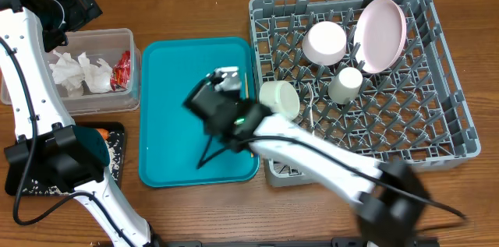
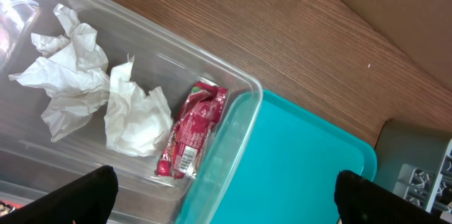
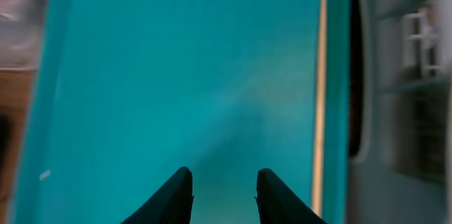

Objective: Sort waste into correct bins and load items into the dishwasher

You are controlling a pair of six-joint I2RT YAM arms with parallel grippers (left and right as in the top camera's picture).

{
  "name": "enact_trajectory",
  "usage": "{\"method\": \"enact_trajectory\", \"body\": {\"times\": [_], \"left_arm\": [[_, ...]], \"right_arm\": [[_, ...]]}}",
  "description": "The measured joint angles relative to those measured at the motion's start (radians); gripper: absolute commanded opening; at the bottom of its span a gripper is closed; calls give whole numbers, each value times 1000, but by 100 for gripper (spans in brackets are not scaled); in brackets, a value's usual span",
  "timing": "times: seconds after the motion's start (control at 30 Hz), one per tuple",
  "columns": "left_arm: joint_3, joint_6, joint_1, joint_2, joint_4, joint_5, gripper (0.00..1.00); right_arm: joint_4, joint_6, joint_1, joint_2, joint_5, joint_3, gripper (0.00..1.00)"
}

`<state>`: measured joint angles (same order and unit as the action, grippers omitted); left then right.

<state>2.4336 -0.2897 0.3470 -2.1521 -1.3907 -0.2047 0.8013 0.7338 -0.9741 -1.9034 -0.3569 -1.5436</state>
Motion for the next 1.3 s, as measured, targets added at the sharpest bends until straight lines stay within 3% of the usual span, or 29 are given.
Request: {"method": "enact_trajectory", "body": {"times": [0.3,0.7,1.3], "left_arm": [[0,0,0,0,0,0,100],[0,0,0,0,0,0,100],[0,0,0,0,0,0,100]], "right_arm": [[-31,46,-19,-248,-139,2,40],[-22,52,35,-256,-163,2,43],[-71,61,90,-256,-47,32,44]]}}
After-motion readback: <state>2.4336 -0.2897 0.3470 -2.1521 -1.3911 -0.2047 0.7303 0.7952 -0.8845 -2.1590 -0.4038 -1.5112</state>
